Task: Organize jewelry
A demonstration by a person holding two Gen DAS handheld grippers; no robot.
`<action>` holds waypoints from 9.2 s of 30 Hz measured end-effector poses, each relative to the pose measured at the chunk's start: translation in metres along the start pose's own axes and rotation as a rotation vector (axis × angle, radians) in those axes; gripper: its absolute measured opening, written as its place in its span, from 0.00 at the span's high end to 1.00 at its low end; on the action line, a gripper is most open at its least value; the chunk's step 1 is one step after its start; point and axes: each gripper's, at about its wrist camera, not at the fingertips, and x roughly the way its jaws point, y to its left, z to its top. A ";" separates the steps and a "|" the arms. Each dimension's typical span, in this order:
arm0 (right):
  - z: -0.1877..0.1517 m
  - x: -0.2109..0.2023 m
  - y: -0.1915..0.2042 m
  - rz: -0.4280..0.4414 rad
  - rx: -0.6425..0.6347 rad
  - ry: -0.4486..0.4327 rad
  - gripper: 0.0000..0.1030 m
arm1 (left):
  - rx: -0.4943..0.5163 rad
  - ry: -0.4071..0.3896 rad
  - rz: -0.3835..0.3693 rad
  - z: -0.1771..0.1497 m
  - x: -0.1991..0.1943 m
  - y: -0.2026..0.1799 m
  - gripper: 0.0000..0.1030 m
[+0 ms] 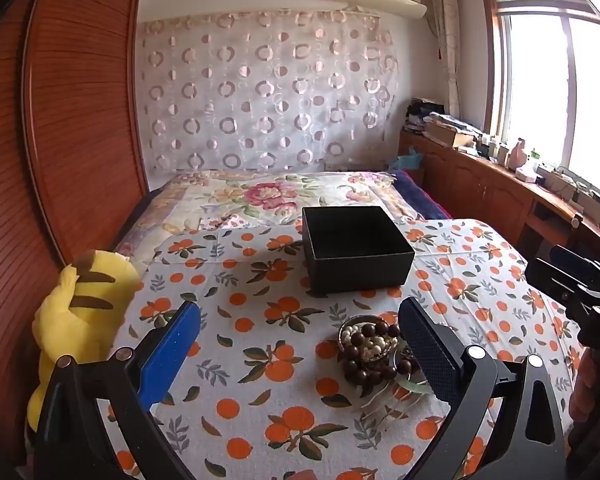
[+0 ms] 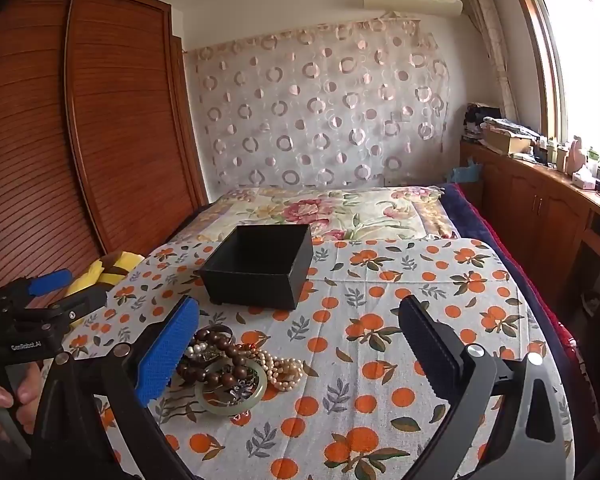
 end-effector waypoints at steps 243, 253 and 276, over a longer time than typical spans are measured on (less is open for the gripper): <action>0.052 0.218 0.038 0.298 -0.400 0.322 0.26 | 0.007 0.210 -0.195 0.049 0.149 0.032 0.77; 0.048 0.176 0.014 0.257 -0.325 0.283 0.26 | 0.018 0.242 -0.219 0.022 0.130 0.023 0.66; -0.031 0.068 -0.007 0.191 -0.178 0.284 0.48 | 0.094 0.278 -0.272 -0.022 0.089 -0.017 0.47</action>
